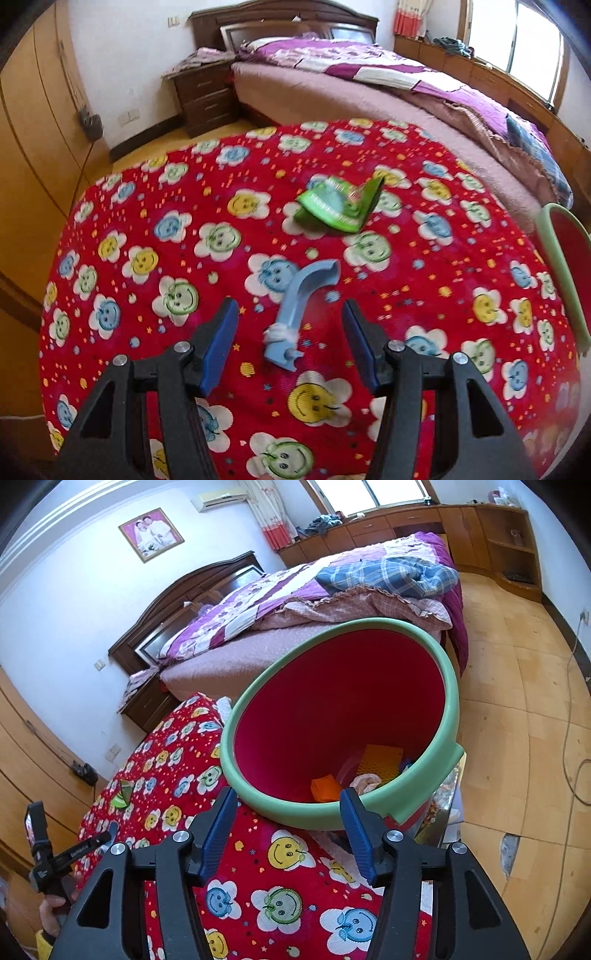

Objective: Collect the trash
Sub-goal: 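Move the left tool back and grasp the blue plastic hook while the right moves back over the bedspread, then grasp the green mosquito-coil packet with the right tool while the left holds the blue hook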

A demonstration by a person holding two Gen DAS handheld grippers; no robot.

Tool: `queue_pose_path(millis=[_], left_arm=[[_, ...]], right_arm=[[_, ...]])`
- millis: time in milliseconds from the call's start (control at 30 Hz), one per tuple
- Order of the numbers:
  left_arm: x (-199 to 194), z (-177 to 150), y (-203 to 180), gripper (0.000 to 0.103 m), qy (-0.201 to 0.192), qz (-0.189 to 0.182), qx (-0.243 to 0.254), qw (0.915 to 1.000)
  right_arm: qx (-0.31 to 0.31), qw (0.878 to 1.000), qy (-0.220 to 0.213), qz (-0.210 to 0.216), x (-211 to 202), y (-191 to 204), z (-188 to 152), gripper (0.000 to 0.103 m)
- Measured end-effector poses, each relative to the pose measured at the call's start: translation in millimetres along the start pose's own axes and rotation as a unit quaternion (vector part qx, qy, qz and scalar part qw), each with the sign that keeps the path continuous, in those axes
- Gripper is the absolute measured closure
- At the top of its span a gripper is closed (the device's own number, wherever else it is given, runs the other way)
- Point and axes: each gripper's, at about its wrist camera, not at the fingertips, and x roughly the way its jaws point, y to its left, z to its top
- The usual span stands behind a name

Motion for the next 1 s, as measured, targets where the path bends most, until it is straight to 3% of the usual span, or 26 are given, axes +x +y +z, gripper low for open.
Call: queue_pose_path(millis=[167, 267, 400, 600, 900, 1000], left_arm=[[10.1, -4.2, 5.8, 0.046, 0.002, -0.003, -0.013, 0.9999], [9.6, -6.2, 6.6, 0.059, -0.008, -0.005, -0.005, 0.9999], [7.4, -9.4, 4.9, 0.086, -0.018, -0.018, 0.008, 0.9997], [2.0, -9.2, 18.5, 0.087, -0.018, -0.046, -0.020, 0.9986], [-9.3, 17.0, 76.7, 0.087, -0.050, -0.008, -0.086, 0.9950], [-7.1, 23.0, 99.0, 0.087, -0.058, 0.003, -0.118, 0.9913]], right_arm=[[-0.005, 1.000, 0.005, -0.004, 3.0, 6.3, 0.1, 0.044], [-0.013, 1.000, 0.005, -0.007, 4.1, 13.1, 2.0, 0.043], [-0.030, 1.000, 0.004, -0.005, 6.9, 27.9, 4.8, 0.043], [-0.069, 0.997, 0.018, 0.019, 15.9, 62.8, 5.8, 0.042], [-0.135, 0.989, 0.030, 0.055, 36.9, 137.7, 9.7, 0.042], [-0.157, 0.985, 0.034, 0.065, 47.8, 164.2, 9.9, 0.035]])
